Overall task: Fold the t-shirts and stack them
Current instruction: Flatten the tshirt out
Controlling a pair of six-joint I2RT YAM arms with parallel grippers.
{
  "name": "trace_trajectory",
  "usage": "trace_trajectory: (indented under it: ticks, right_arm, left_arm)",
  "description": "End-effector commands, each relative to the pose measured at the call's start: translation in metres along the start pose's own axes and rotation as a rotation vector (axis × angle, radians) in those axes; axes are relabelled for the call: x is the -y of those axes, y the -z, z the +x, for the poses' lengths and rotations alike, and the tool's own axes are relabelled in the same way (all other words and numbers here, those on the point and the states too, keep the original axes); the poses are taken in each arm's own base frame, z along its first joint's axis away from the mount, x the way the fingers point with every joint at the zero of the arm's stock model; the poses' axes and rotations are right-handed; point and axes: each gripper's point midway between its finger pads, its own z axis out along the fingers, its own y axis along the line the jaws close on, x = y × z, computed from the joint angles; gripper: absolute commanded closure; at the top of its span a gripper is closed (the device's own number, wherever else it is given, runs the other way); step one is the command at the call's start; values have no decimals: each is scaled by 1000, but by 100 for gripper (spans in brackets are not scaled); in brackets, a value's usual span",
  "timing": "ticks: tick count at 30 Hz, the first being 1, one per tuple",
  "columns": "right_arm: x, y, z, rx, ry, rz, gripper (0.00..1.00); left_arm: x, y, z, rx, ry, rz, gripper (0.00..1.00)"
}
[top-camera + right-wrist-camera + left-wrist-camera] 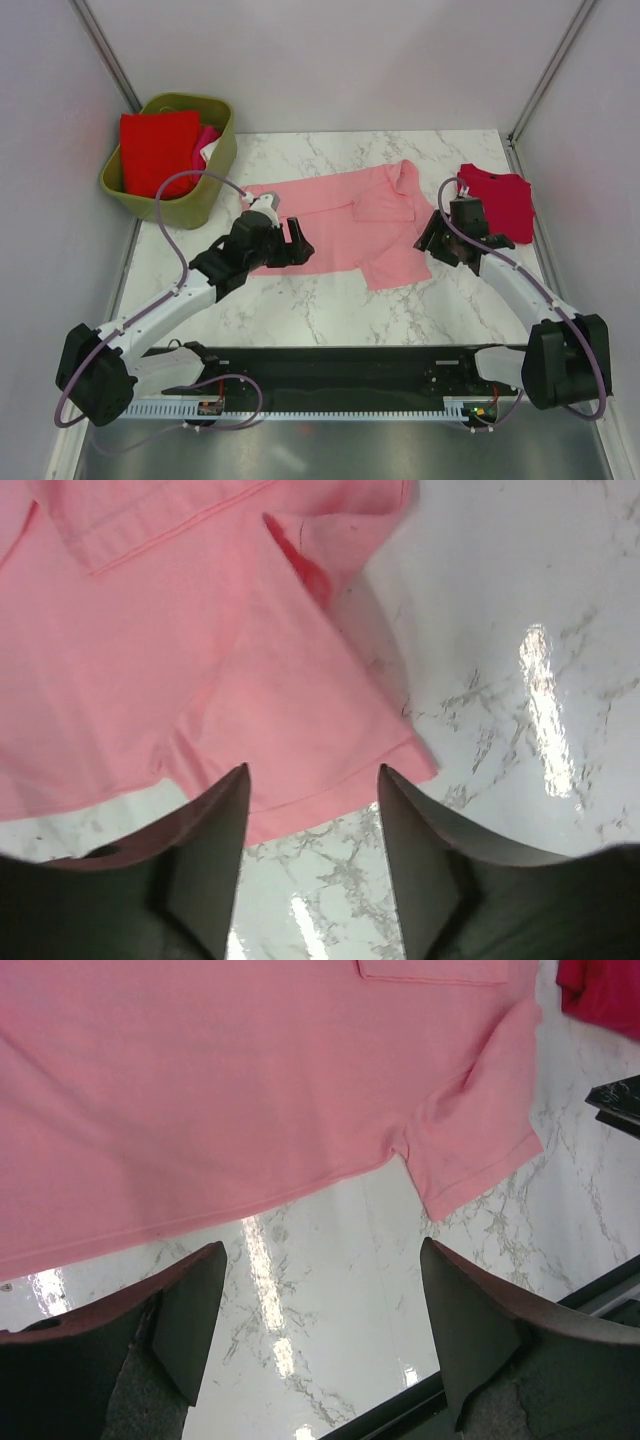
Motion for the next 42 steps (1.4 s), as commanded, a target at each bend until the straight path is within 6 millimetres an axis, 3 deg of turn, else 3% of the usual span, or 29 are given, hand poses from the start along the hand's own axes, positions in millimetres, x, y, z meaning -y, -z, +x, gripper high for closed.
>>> trace_trajectory:
  ticks: [1, 6, 10, 12, 23, 27, 34, 35, 36, 38, 39, 42]
  right_arm:
    - [6, 16, 1, 17, 2, 24, 32]
    - [8, 14, -9, 23, 39, 60, 37]
    - [25, 9, 1, 34, 44, 112, 56]
    - [35, 5, 10, 24, 41, 137, 60]
    - [48, -19, 31, -23, 29, 152, 61]
    - [54, -29, 44, -59, 20, 163, 62]
    - [57, -40, 45, -51, -10, 170, 63]
    - [55, -41, 45, -52, -14, 163, 64]
    - [55, -43, 46, -57, -17, 164, 75]
    - [53, -43, 47, -62, -19, 154, 84]
    - [52, -42, 47, -62, -22, 149, 96]
    - [46, -32, 39, -32, -33, 129, 100]
  left_arm:
    - [-1, 4, -5, 21, -17, -1, 14]
    - [-1, 5, -5, 16, -17, -2, 14]
    - [-11, 13, -8, 54, -11, -42, 13]
    - [-19, 15, -6, 66, -3, -75, 13]
    - [-57, 26, -10, 145, 104, -196, 13]
    - [-64, 27, -8, 143, 114, -214, 13]
    - [-71, 31, -8, 160, 119, -233, 13]
    - [-72, 31, -7, 161, 124, -239, 13]
    - [-73, 32, -9, 171, 129, -242, 13]
    - [-77, 34, -8, 175, 138, -254, 14]
    - [-79, 34, -9, 180, 144, -259, 14]
    - [-86, 35, -9, 179, 149, -286, 14]
